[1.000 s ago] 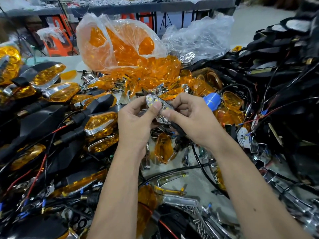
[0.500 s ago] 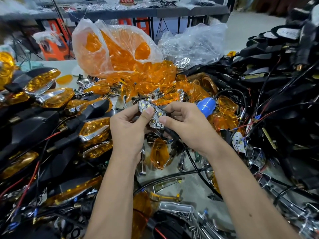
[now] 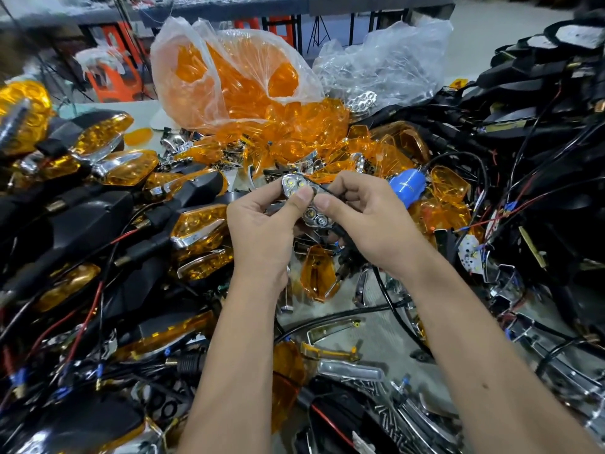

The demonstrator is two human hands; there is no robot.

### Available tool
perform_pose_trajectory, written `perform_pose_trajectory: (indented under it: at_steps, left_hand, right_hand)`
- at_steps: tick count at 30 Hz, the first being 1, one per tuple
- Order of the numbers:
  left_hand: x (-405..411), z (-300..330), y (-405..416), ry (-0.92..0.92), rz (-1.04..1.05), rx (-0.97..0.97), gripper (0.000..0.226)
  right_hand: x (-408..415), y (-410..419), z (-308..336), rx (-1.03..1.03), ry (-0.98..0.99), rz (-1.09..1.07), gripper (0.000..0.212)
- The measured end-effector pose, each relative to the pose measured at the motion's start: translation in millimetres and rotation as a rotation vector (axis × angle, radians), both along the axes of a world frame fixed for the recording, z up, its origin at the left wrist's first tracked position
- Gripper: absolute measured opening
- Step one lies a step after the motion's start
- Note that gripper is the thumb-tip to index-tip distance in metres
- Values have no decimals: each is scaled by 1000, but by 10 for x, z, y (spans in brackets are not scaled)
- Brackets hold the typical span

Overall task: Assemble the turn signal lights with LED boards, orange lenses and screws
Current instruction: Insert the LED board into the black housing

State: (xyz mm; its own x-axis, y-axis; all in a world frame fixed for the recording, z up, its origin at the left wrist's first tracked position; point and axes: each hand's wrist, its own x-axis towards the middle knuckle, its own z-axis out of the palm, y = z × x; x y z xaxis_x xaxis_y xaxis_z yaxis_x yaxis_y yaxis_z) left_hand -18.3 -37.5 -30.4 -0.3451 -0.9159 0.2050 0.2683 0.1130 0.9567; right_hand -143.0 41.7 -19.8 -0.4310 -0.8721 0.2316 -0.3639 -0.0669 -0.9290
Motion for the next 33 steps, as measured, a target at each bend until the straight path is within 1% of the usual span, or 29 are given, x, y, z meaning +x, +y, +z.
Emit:
perform_pose_trajectory:
  at_steps: [4, 7, 11, 14, 17, 19, 23, 27, 31, 33]
  left_hand:
    - [-5, 2, -1, 16, 3, 31, 16]
    - [7, 5, 3, -19, -38, 65, 19]
    - [5, 13, -7, -31, -30, 128, 25]
    - [18, -1, -22, -62, -36, 27, 22]
    - [41, -14, -57, -72, -14, -25, 10]
    - [44, -32, -79, -72, 26, -39, 16]
    - [42, -43, -69, -45, 32, -43, 12]
    - [45, -30, -66, 3, 10, -7, 12]
    - [35, -22, -61, -23, 33, 12, 16]
    - [38, -30, -64, -41, 23, 22, 11]
  right_hand:
    - [8, -2, -18, -25, -15, -17, 24]
    - [-3, -16, -35, -12, -18, -27, 24]
    - [-15, -30, -26, 6, -46, -28, 23]
    - [-19, -21, -19, 16, -50, -22, 24]
    - [3, -8, 0, 7, -62, 4, 24]
    - [20, 6, 18, -3, -87, 15, 25]
    - [23, 40, 40, -15, -124, 48, 25]
    - [-14, 46, 49, 11, -96, 79, 23]
    - [28, 34, 66, 2, -81, 42, 29]
    - [50, 20, 58, -8, -87, 20, 32]
